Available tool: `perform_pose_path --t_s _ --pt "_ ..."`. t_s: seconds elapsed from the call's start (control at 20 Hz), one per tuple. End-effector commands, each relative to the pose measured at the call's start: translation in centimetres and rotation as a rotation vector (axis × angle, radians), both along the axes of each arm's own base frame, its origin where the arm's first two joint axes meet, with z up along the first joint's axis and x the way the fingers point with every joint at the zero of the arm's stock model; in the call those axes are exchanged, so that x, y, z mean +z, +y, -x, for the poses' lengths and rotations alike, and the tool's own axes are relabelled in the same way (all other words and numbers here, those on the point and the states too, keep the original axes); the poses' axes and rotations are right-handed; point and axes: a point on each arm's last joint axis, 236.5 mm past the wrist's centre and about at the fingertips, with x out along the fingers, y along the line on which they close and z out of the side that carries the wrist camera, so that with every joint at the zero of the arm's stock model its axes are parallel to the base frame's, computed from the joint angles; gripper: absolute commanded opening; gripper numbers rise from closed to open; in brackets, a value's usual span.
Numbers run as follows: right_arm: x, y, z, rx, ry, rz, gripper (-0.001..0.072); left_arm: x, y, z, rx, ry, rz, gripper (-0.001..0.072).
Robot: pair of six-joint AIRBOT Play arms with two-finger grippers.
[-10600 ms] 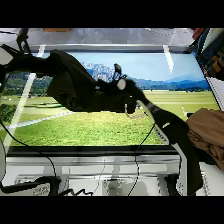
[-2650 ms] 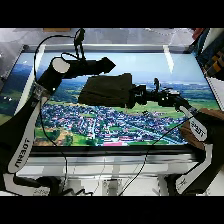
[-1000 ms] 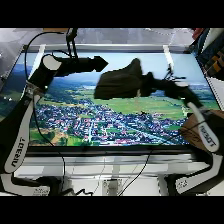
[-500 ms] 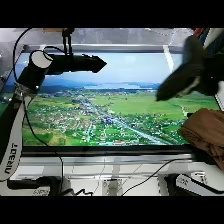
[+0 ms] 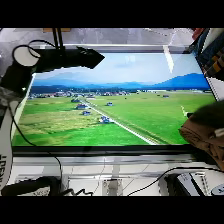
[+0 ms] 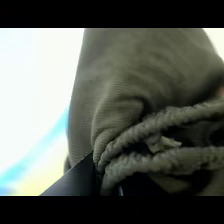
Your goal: Fold the clothes and pants, and hang the long-sleeved shirts on hangers.
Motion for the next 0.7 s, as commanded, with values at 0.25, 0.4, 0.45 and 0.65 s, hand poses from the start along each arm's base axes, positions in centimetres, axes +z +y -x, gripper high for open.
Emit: perform_pose_path --t_s 0.25,0.4,0.45,0.65 --pt "-7.8 -2.7 17.8 -0.446 0.542 -0.127 0.0194 3.8 0.7 2.1 0.003 -0.074 0.022 0.0419" --pt "-7.3 -4.0 17.6 -0.461 0.522 -0.08 0.0698 3.8 0.7 2.1 0.003 -0.074 0.022 0.0419" --pt "-7.2 -4.1 17.6 -0.463 0.519 -0.072 0.0696 3.8 0.7 2.1 0.003 -0.074 0.022 0.0419" --pt "-6.3 -4.8 15.1 -0.439 0.412 -0.047 0.0621 3.8 0.7 2.1 0.003 -0.074 0.022 0.0419"
